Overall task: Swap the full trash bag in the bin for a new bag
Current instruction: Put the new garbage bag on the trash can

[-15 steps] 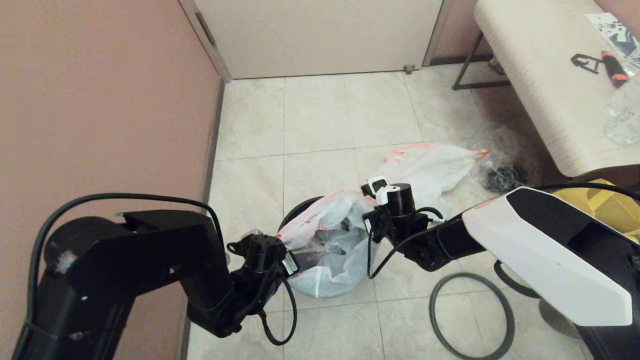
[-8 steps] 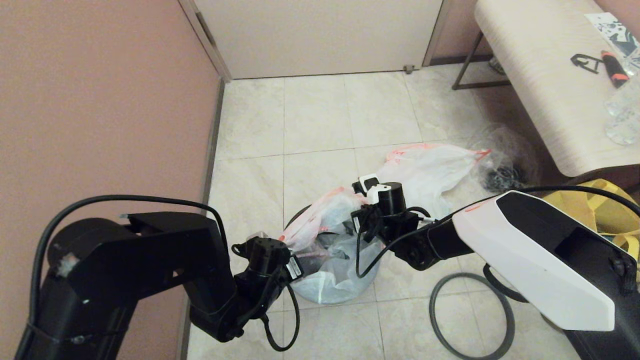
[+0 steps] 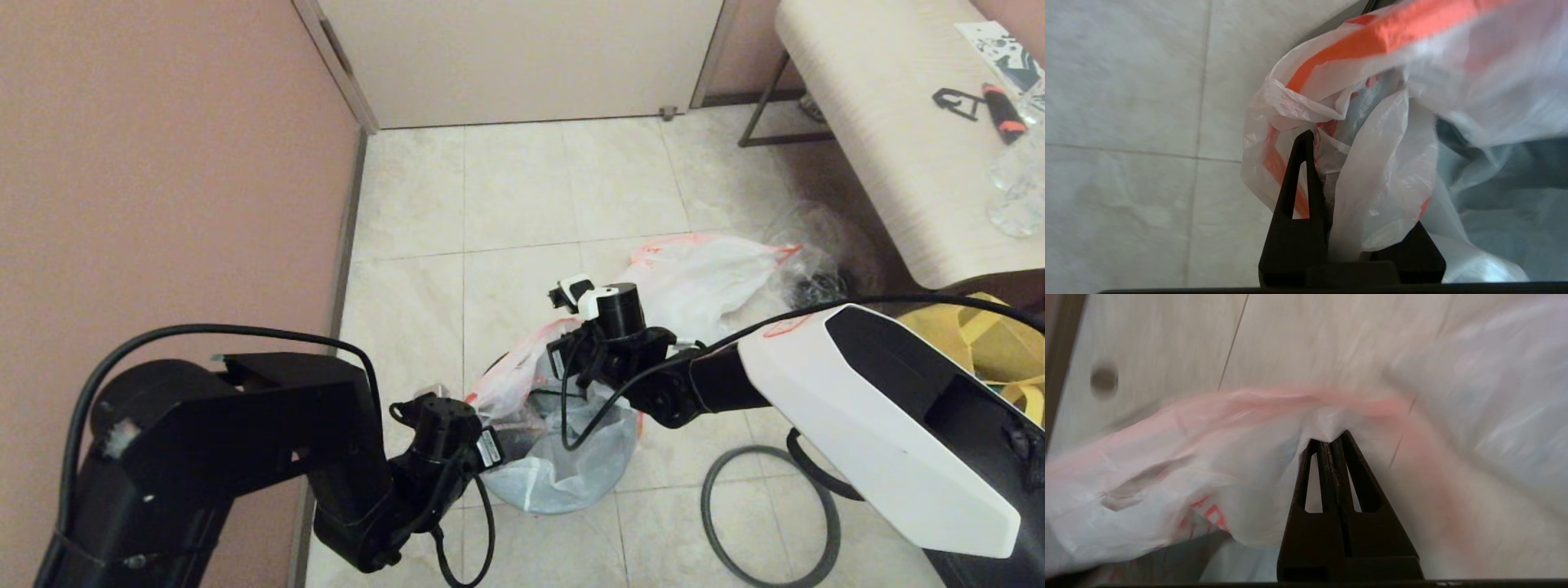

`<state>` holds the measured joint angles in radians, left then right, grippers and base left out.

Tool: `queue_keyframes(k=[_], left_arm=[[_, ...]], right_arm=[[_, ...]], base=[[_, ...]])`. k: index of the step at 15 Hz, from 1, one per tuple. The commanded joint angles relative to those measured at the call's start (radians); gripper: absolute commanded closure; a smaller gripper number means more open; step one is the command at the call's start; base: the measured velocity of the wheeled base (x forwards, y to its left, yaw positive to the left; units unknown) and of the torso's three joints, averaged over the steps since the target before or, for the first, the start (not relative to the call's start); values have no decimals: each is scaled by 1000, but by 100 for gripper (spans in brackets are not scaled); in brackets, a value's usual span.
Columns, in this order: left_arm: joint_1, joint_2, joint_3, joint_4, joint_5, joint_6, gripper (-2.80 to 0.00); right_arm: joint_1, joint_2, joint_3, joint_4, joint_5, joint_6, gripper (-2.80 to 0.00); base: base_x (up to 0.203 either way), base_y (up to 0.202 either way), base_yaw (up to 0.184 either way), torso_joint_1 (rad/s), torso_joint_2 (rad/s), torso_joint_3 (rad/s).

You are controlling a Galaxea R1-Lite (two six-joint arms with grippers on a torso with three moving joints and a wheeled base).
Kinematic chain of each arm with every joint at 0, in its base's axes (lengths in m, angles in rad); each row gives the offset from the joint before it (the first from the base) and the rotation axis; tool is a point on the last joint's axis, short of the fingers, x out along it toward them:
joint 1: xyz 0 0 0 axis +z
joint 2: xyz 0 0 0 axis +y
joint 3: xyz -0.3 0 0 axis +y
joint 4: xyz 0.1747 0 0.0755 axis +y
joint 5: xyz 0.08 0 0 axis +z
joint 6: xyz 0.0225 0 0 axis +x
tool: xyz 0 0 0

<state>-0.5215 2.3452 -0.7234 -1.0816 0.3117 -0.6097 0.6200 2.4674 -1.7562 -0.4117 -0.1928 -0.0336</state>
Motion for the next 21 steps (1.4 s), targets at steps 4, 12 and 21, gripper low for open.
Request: queue_keyframes(k=[4,12,21], left_arm=[[-13,17,8,-17,3,12,0],[-32,15,25,-30,1,16,0],[-43,77,90,-235,-25,128,0]], right_arm=[[9,3,-55,26,-1,-5,0],[-20,164,-228,109,66,-12,0],[40,-56,-124,185,71,64,0]], base=[[0,0,0,0,0,0],[0,0,0,0,0,0],[0,0,0,0,0,0]])
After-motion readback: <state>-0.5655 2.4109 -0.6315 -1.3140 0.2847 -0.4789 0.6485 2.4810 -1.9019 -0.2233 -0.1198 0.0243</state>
